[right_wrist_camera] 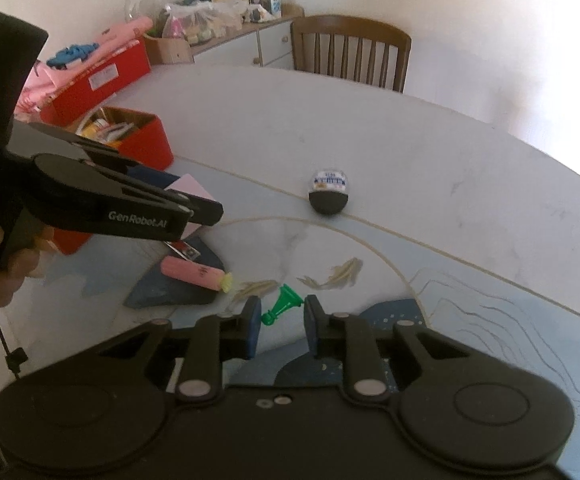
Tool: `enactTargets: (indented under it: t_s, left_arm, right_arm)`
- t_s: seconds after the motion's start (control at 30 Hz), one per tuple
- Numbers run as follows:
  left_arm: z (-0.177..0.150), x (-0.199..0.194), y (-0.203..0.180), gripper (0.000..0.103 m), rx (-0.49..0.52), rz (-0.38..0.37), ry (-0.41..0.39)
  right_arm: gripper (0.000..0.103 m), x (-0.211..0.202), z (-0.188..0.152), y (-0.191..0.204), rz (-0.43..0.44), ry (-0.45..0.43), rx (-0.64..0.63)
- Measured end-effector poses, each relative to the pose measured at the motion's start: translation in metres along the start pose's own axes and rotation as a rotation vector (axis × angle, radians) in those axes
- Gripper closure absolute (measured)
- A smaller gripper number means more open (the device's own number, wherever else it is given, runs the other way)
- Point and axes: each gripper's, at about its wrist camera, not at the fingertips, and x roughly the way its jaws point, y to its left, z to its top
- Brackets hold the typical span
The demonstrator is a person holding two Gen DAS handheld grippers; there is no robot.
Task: Organize rigid objects
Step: 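Carry the note pad to the red box while the right gripper carries the green piece there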
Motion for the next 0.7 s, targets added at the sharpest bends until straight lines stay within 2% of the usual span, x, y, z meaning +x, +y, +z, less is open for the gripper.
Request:
enactTargets:
  t_s: [0.4,0.7]
  left_arm:
    - [0.000,-0.048,0.008,0.062,-0.015,-0.019,-0.047]
    - [-0.009,-0.084,0.037,0.062,-0.032,-0.019,-0.080]
  right_arm:
    - [0.081,-0.044,0.013,0.032,0.002,-0.071,-0.019]
    - [0.081,-0.055,0.032,0.074,0.008,-0.113,-0.049]
